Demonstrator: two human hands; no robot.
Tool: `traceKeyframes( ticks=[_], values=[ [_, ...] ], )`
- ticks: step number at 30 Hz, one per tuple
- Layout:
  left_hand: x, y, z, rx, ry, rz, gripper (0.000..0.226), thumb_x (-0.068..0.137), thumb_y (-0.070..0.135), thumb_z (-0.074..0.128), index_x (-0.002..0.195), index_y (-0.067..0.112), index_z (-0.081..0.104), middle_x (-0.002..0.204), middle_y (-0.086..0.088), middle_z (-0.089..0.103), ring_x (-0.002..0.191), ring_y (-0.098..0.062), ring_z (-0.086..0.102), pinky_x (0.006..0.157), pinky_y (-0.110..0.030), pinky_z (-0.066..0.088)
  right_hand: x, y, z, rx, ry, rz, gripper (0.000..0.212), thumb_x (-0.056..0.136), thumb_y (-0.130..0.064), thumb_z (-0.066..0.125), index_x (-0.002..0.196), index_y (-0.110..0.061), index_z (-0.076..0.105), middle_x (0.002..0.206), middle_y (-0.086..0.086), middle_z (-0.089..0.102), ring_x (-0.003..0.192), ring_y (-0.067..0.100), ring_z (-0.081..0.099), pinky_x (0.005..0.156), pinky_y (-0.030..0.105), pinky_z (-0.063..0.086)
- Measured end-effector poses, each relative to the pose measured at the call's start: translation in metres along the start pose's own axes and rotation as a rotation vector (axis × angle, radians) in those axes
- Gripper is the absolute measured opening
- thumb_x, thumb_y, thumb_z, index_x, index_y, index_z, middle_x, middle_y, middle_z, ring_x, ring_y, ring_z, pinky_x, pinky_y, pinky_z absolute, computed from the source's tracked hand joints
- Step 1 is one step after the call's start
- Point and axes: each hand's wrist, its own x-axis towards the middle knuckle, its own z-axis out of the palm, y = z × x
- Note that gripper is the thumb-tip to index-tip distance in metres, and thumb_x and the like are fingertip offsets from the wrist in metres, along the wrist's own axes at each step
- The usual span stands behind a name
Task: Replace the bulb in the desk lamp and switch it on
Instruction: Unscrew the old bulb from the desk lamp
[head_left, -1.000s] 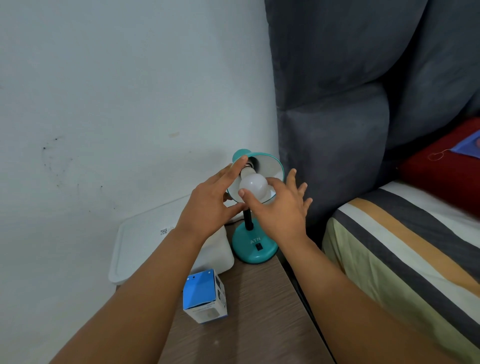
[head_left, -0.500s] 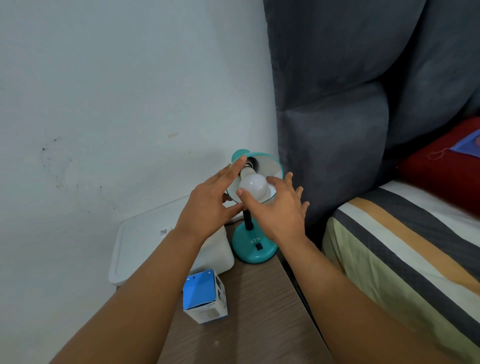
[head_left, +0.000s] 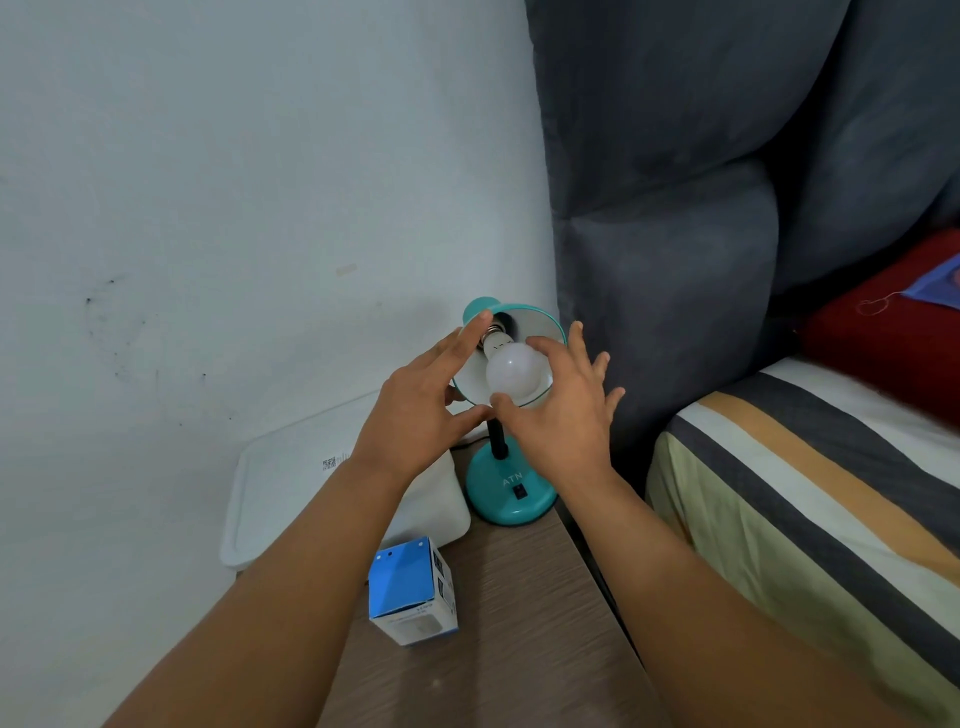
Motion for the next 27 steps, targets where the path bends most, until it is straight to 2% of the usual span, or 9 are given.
traceKeyframes(
  ticks=[3,7,10,14,19,21,22,24,27],
  values=[
    [-0.001,0.003,-0.001,0.022,0.006,-0.020,0.090,0.083,0.030,0.080,0.152,0.048,0.024,0.138,0.004,0.059,0.085,0.020,0.053,0.076,0.004,0.036,-0.002,0.001,0.003,-0.003,-0.034,0.065,0.087,0.075,-0.062,0.073,0.148,-0.032,0.037,0.169,0.001,0.005,0.153,0.041,0.000,0.118,0.066,0.001],
    [0.000,0.003,0.001,0.031,0.006,-0.022,0.093,0.082,0.032,0.081,0.151,0.051,0.022,0.136,0.004,0.060,0.082,0.009,0.054,0.076,0.004,0.037,-0.002,-0.001,0.002,-0.053,-0.055,0.136,0.080,0.074,-0.081,0.058,0.136,-0.031,0.055,0.168,0.009,0.009,0.152,0.044,0.001,0.118,0.067,0.001],
    [0.000,-0.001,0.001,0.013,-0.003,-0.016,0.097,0.081,0.033,0.083,0.152,0.053,0.020,0.140,0.008,0.057,0.089,0.004,0.049,0.078,0.002,0.040,0.000,-0.003,-0.001,-0.044,-0.025,0.097,0.068,0.078,-0.069,0.066,0.134,-0.031,0.057,0.168,0.009,0.011,0.152,0.044,0.002,0.118,0.066,0.002],
    [0.001,-0.003,0.003,0.013,-0.002,-0.004,0.102,0.078,0.028,0.085,0.152,0.052,0.019,0.141,0.007,0.056,0.090,0.003,0.050,0.081,-0.001,0.043,0.001,-0.002,-0.002,-0.100,0.024,-0.016,0.065,0.082,-0.031,0.075,0.139,-0.035,0.045,0.169,0.005,0.008,0.153,0.044,-0.001,0.119,0.066,0.000],
    [0.001,-0.003,0.002,0.039,-0.009,-0.027,0.103,0.079,0.032,0.084,0.150,0.057,0.014,0.141,0.006,0.056,0.083,0.003,0.051,0.079,-0.002,0.043,-0.003,0.003,-0.003,-0.056,0.062,-0.042,0.069,0.079,-0.046,0.077,0.141,-0.037,0.048,0.169,0.002,0.006,0.154,0.038,-0.003,0.118,0.064,-0.001],
    [0.001,-0.002,0.002,0.056,-0.008,-0.031,0.102,0.081,0.036,0.082,0.151,0.057,0.010,0.146,0.008,0.052,0.097,-0.001,0.053,0.088,-0.009,0.044,-0.006,0.006,-0.005,-0.028,0.073,-0.049,0.072,0.078,-0.052,0.077,0.142,-0.035,0.051,0.169,0.001,0.009,0.154,0.036,-0.002,0.119,0.063,0.000],
    [0.001,-0.001,0.002,0.061,-0.006,-0.036,0.102,0.082,0.037,0.081,0.152,0.056,0.008,0.151,0.008,0.047,0.114,-0.005,0.054,0.098,-0.017,0.046,-0.008,0.007,-0.007,-0.011,0.078,-0.049,0.073,0.077,-0.055,0.077,0.142,-0.035,0.052,0.169,0.000,0.010,0.155,0.035,-0.001,0.119,0.062,0.001],
    [0.000,0.001,0.003,0.061,-0.017,-0.060,0.102,0.085,0.036,0.079,0.153,0.054,0.005,0.160,0.005,0.036,0.142,-0.014,0.040,0.112,-0.032,0.040,-0.013,0.010,-0.010,0.019,0.082,-0.045,0.073,0.076,-0.057,0.076,0.141,-0.034,0.054,0.168,0.000,0.013,0.155,0.034,0.001,0.119,0.062,0.002],
    [-0.004,0.008,0.003,0.067,-0.059,-0.107,0.105,0.087,0.035,0.077,0.153,0.054,-0.003,0.166,0.001,0.021,0.151,-0.016,0.023,0.116,-0.035,0.033,-0.020,0.016,-0.015,0.038,0.089,-0.043,0.072,0.077,-0.058,0.075,0.141,-0.034,0.054,0.167,0.000,0.017,0.155,0.030,0.002,0.120,0.061,0.004]
  ],
)
